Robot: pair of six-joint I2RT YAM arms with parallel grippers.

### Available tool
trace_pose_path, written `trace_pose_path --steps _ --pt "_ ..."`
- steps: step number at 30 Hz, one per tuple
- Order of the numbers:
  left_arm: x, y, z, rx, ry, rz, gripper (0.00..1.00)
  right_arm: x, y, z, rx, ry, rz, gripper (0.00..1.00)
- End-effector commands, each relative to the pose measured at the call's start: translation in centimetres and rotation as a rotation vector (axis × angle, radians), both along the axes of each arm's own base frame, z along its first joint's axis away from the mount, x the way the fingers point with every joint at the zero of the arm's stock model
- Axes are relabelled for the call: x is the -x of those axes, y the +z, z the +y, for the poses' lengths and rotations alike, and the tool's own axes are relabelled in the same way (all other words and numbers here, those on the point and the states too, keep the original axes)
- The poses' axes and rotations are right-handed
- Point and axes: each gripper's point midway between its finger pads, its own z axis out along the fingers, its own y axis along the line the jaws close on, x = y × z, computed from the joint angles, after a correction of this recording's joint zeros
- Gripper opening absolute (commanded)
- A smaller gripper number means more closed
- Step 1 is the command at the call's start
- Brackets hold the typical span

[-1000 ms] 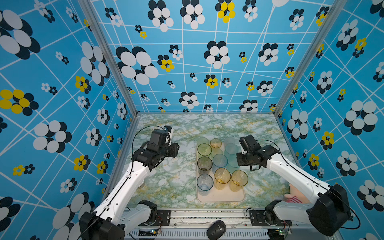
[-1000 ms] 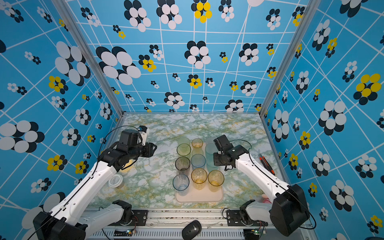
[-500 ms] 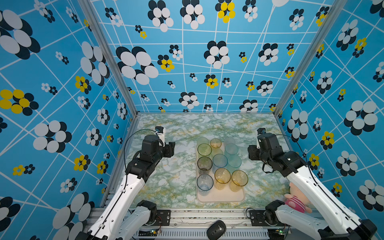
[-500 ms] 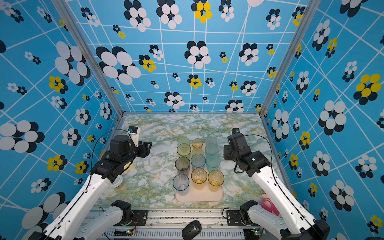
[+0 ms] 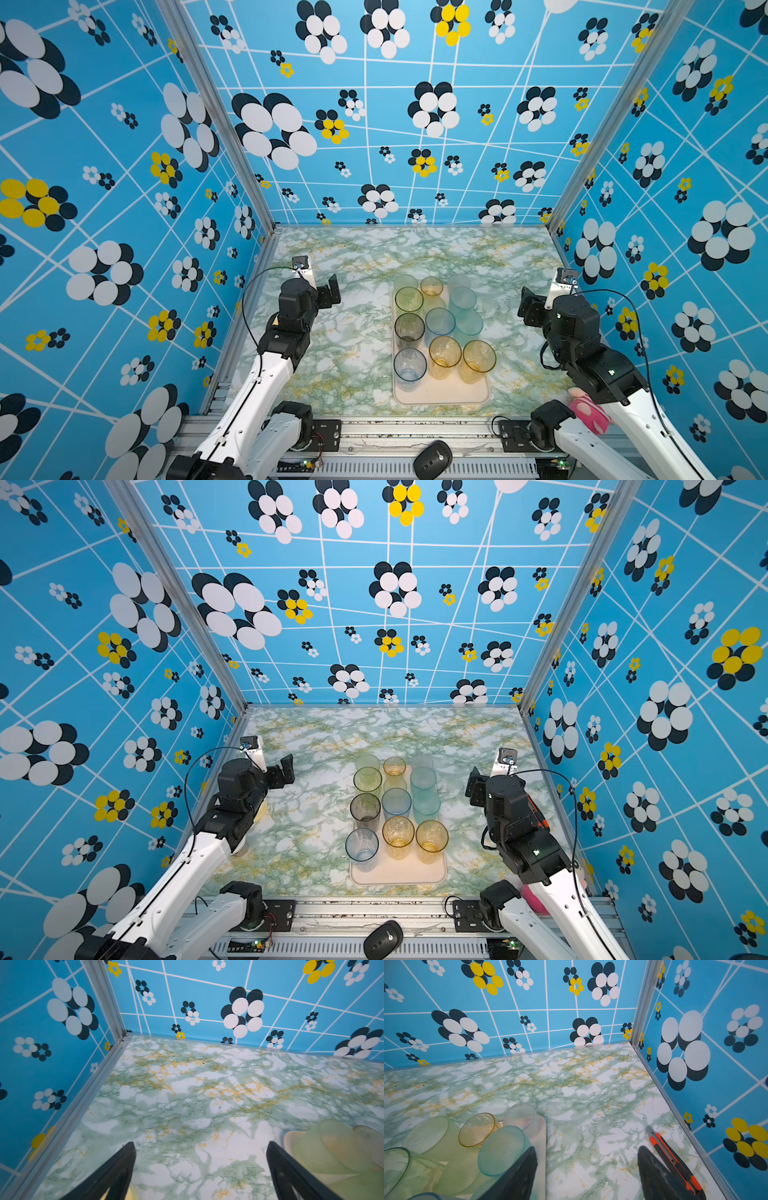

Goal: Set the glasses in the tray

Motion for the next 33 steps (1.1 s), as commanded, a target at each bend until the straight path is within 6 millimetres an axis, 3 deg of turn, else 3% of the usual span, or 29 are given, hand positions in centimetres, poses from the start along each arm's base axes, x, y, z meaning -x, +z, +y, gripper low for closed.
trace_pose_path --steps 1,6,11,13,17,21,25,33 --pt "-0.4 -0.7 2.2 -0.063 0.098 -0.06 0.99 -0.4 -0.6 -1.0 0.032 -0.058 -0.027 0.8" --pt "0.0 -4.0 3.9 -0.088 0.16 -0.098 0.99 -1.3 -2.5 -1.9 0.023 -0.102 -0.024 0.82" --pt "-1.3 -7.8 3.8 -0.144 0.109 -0.099 0.99 -2.6 -4.3 -2.8 0.013 -0.136 -0.01 0.82" --pt "-2.3 -9.1 3.4 -0.143 0.086 -0.067 0.99 -3.2 -5.2 -3.2 -0.004 -0.147 -0.005 0.82" --pt "-4.0 -9.6 2.2 -0.138 0.019 -0.062 0.99 -4.4 -7.1 -4.3 -0.03 -0.186 -0.01 0.82" --pt "-4.4 -12.2 0.8 -0.144 -0.065 -0.046 0.99 -5.5 -8.9 -5.7 -0.034 -0.224 -0.044 0.83" --pt "-4.1 -12.4 -0.1 -0.176 -0.098 -0.066 0.99 -6.6 -10.4 -7.4 -0.055 -0.268 -0.078 0.82" --pt "-4.1 -12.4 -0.1 -0.178 -0.098 -0.068 0.99 -9.4 -13.3 -8.1 0.04 -0.264 -0.131 0.85"
